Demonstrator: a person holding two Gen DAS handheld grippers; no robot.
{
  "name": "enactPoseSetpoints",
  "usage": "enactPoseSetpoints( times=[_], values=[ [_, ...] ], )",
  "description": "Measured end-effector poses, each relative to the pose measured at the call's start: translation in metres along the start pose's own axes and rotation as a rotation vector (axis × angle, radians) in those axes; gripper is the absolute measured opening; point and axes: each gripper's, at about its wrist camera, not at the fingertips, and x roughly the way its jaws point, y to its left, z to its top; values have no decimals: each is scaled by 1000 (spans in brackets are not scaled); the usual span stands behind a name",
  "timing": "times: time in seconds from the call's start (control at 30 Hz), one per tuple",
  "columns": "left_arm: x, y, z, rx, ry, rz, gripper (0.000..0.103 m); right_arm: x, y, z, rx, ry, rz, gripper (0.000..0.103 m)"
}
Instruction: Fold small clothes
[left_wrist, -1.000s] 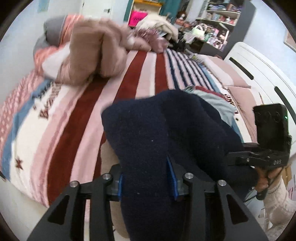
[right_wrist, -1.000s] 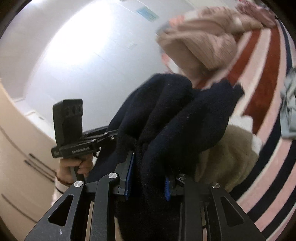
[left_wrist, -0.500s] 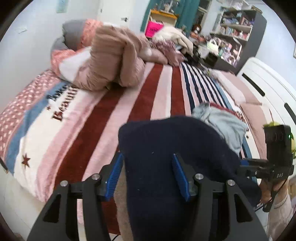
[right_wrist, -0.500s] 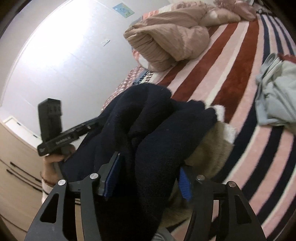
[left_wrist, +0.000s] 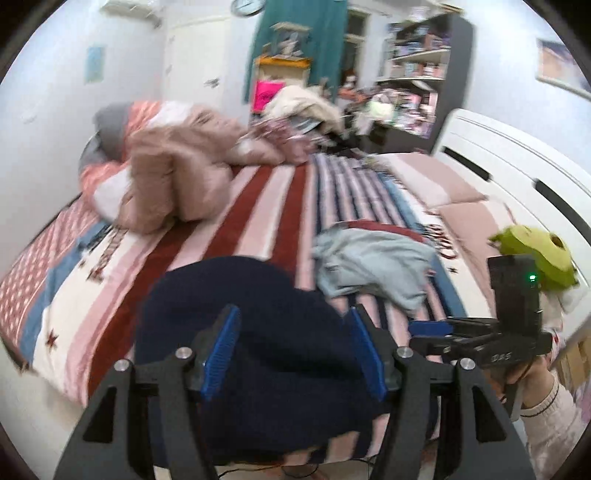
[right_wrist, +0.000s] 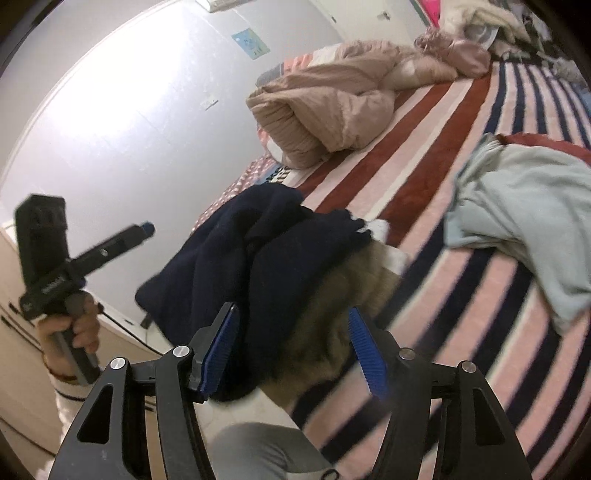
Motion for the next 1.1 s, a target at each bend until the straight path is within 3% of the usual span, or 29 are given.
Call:
enactPoseSetpoints(
  times=[0.2,0.4,0.5,0.67,0.87,1.1],
  values=[
    [3,-96,-22,103,-117,1,59,-83,-19,-62,-57,-108,-163,60],
    [7,-190,-55,155,-270,-9,85,-174,-28,-120,-80,-232,-363,67],
    [6,-221,-69,148,-339,10,99,-210,-21,-141,-153,-294,-454,77],
    [7,-262,-90,121,-417,-4,102,-252,-13,-170,-235,-407,-677,97],
    [9,-279,-101,92,-450,-2,102,-285,-12,-193,-249,-506,-724,97],
    [8,-283,-105,101,-449,28,102,-296,-5,-203,-253,-558,-741,97]
  ],
)
